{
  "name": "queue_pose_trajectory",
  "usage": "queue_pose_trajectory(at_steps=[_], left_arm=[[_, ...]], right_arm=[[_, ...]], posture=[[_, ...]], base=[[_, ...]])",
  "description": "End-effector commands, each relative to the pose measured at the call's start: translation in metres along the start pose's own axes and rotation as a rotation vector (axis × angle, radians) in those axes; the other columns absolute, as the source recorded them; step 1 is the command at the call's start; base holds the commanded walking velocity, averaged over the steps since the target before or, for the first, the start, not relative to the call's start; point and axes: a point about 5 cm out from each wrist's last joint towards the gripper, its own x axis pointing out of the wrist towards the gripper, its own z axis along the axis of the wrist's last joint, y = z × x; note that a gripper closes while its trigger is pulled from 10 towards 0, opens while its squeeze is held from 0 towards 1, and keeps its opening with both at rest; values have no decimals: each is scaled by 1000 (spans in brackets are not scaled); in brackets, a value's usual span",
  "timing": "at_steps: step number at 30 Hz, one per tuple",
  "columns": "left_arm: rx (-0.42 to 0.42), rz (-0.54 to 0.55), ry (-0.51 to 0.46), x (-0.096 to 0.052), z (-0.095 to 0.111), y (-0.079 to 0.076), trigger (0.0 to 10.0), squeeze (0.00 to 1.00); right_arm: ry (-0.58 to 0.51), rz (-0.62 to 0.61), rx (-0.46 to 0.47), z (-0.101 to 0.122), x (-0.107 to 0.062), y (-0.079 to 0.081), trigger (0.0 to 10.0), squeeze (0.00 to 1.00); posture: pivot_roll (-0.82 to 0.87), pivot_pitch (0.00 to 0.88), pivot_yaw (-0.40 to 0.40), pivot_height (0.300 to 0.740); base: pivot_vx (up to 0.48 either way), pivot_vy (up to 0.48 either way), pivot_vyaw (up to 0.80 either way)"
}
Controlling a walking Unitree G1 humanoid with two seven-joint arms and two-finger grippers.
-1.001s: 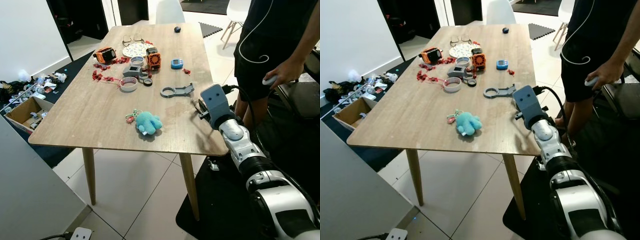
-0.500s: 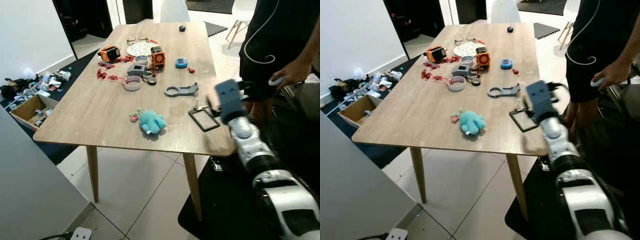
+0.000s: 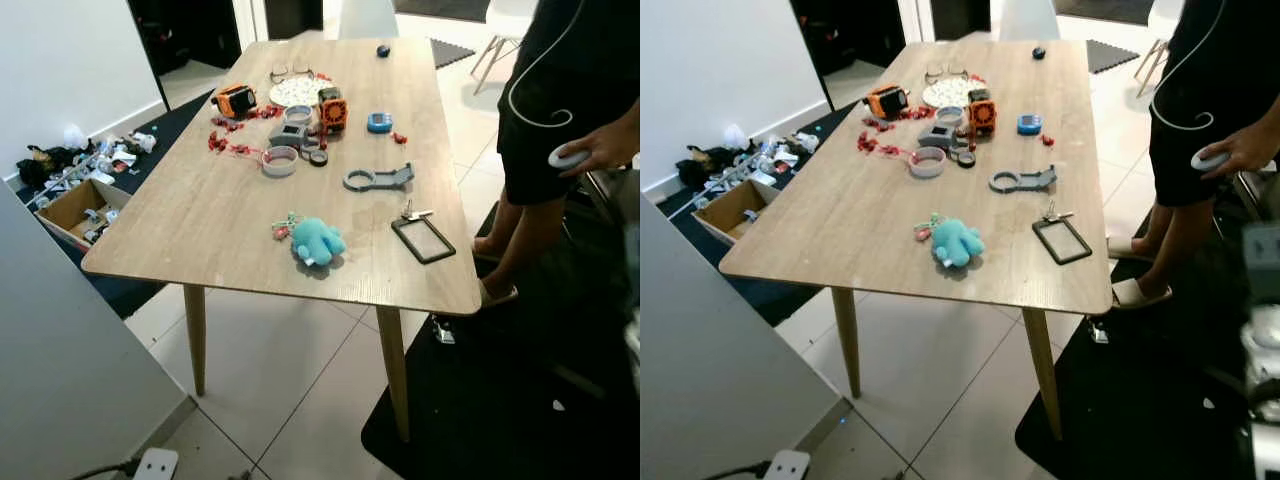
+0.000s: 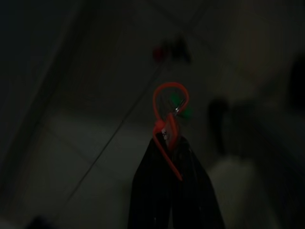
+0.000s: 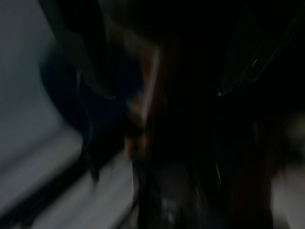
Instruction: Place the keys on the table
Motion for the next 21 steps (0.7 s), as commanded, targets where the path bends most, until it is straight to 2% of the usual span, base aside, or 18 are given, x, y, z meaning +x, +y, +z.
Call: queue_pose_trajectory(at_steps=[1,2,3,4,5,6,7,9,10,11,12,13,15,16,17,19,21], left_arm=[[-50,9,-44,0,6,3,10000,0],[-62,12,-63,0,9,4,10000,0],[-62,12,-63,0,9,4,10000,0],[-113,10,-142,1,25,9,10000,0],[-113,10,-142,1,25,9,10000,0],[-130,9,-173,1,31,11,10000,0],[-130,9,-173,1,31,11,10000,0],[-194,20,-264,-1,48,20,10000,0],[-194,20,-264,-1,48,20,10000,0],[-265,30,-336,-3,61,30,10000,0],[-265,30,-336,-3,61,30,10000,0],[-361,23,-423,-7,74,40,10000,0],[-495,14,-578,-16,95,59,10000,0],[-495,14,-578,-16,95,59,10000,0],[-572,7,-688,-24,108,73,10000,0],[-572,7,-688,-24,108,73,10000,0],[-638,-17,-796,-32,122,85,10000,0]], right_arm=[[166,63,-6,-43,-16,17,10000,0],[212,83,-13,-56,-23,22,10000,0],[212,83,-13,-56,-23,22,10000,0],[338,191,-50,-95,-49,47,10000,0],[338,191,-50,-95,-49,47,10000,0],[378,229,-62,-107,-60,55,10000,0],[378,229,-62,-107,-60,55,10000,0],[445,339,-86,-129,-85,79,10000,0],[445,339,-86,-129,-85,79,10000,0],[471,422,-99,-138,-101,95,10000,0],[471,422,-99,-138,-101,95,10000,0],[492,515,-121,-146,-119,110,10000,0],[520,661,-152,-156,-145,132,10000,0],[520,661,-152,-156,-145,132,10000,0],[540,752,-169,-161,-162,144,10000,0],[540,752,-169,-161,-162,144,10000,0],[554,814,-192,-165,-174,151,10000,0]], posture=[[-84,45,72,740],[-84,45,72,740],[-84,45,72,740],[-79,45,68,740],[-79,45,68,740],[-79,45,68,740],[-79,45,68,740],[-73,47,71,740],[-73,47,71,740],[-71,48,77,740],[-71,48,77,740],[-70,48,80,740],[-66,47,84,740],[-66,47,84,740],[-61,45,84,740],[-61,45,84,740],[-57,43,84,740]], base=[[0,0,0],[0,0,0],[0,0,0],[0,0,0],[0,0,0],[0,0,0],[0,0,0],[0,0,0],[0,0,0],[0,0,0],[0,0,0],[0,0,0],[0,0,0],[0,0,0],[0,0,0],[0,0,0],[0,0,0]])
